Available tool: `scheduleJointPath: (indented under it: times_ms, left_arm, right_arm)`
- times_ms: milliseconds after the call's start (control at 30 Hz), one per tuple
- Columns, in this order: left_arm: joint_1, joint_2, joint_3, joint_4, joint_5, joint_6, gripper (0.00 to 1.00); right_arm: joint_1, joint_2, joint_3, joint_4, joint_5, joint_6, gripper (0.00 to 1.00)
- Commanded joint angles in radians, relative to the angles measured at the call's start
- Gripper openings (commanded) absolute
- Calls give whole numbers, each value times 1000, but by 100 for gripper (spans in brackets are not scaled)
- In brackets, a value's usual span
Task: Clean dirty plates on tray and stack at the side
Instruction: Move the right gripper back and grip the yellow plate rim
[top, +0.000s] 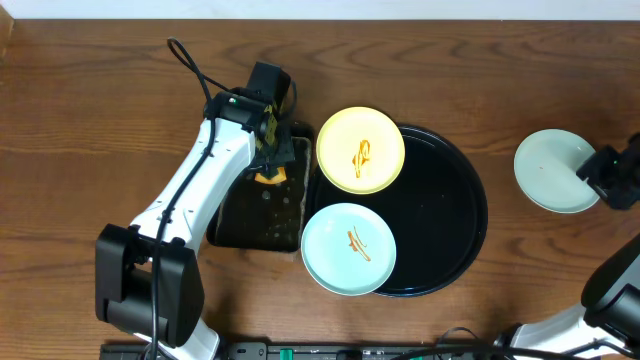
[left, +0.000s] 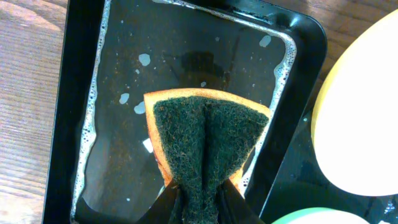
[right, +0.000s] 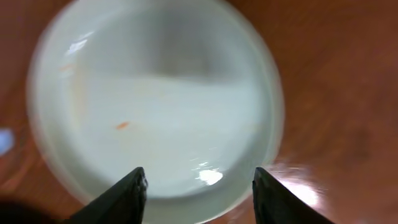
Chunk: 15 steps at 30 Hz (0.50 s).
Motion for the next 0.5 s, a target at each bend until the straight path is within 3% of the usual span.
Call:
scheduleJointPath:
  times_ms: [0, 200, 233, 333, 467]
  left_arm:
    - [5, -20, -9, -6, -12, 0, 17]
    - [5, -20, -9, -6, -12, 0, 17]
    - [5, -20, -9, -6, -12, -1, 17]
    - [5, -20, -9, -6, -12, -3, 17]
    - [5, -20, -9, -6, -12, -3, 17]
  right_arm:
    - [17, -80, 21, 4, -250, -103, 56]
    - [191, -215, 29, -13, -303, -275, 62]
    - [230, -232, 29, -15, -307, -317, 66]
    - [337, -263, 29, -36, -379, -463, 99]
    - [451, -274, 29, 12, -441, -493, 99]
